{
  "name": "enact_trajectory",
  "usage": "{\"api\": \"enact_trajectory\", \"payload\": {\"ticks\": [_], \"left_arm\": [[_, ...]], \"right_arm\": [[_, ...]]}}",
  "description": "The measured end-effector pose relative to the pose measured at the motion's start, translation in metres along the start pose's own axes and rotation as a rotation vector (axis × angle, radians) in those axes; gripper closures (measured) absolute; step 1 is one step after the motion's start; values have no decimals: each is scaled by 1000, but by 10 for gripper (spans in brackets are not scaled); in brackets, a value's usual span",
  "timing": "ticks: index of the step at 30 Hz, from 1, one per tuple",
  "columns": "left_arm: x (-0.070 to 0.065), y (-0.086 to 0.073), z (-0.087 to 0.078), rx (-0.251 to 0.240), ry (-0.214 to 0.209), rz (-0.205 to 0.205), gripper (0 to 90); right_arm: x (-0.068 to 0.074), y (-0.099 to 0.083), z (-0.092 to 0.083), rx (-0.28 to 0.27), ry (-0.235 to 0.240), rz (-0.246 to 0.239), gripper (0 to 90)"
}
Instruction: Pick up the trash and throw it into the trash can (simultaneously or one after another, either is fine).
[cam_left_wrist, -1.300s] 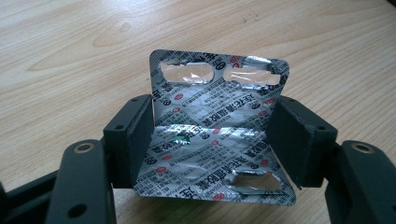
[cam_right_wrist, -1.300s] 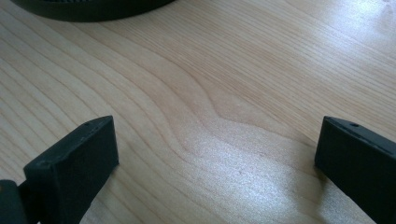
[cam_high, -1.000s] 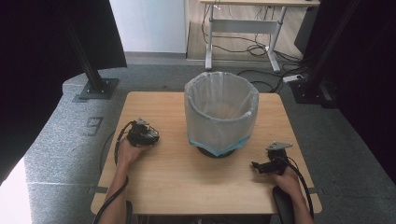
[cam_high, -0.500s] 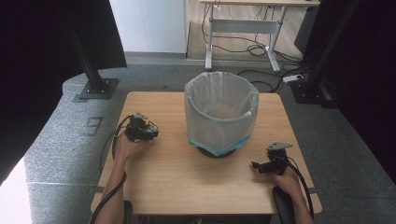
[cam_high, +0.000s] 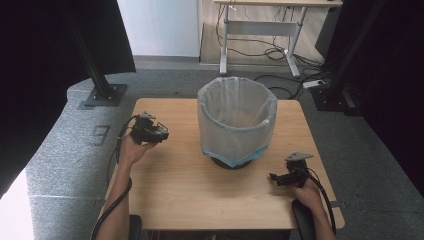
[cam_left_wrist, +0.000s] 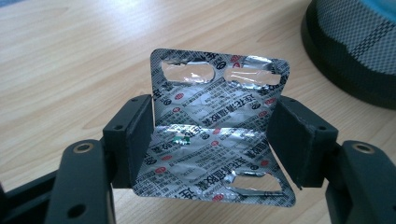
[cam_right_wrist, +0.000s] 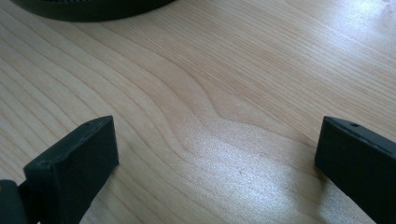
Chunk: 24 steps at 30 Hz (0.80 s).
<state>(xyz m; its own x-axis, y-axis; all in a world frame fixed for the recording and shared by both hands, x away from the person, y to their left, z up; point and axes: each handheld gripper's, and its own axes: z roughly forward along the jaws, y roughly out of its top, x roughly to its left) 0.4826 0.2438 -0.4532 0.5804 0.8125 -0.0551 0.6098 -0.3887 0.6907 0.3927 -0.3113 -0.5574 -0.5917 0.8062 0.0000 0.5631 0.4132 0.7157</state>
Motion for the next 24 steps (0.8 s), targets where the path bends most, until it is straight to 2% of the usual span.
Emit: {"api": "enact_trajectory", "payload": {"ticks": [9, 24], "left_arm": [[-1, 17, -16, -7, -5, 0, 330], [-10, 45, -41, 3, 1, 41, 330]], "right_arm": [[0, 0, 0, 0, 0, 0, 0], [0, 0, 0, 0, 0, 0, 0]]}}
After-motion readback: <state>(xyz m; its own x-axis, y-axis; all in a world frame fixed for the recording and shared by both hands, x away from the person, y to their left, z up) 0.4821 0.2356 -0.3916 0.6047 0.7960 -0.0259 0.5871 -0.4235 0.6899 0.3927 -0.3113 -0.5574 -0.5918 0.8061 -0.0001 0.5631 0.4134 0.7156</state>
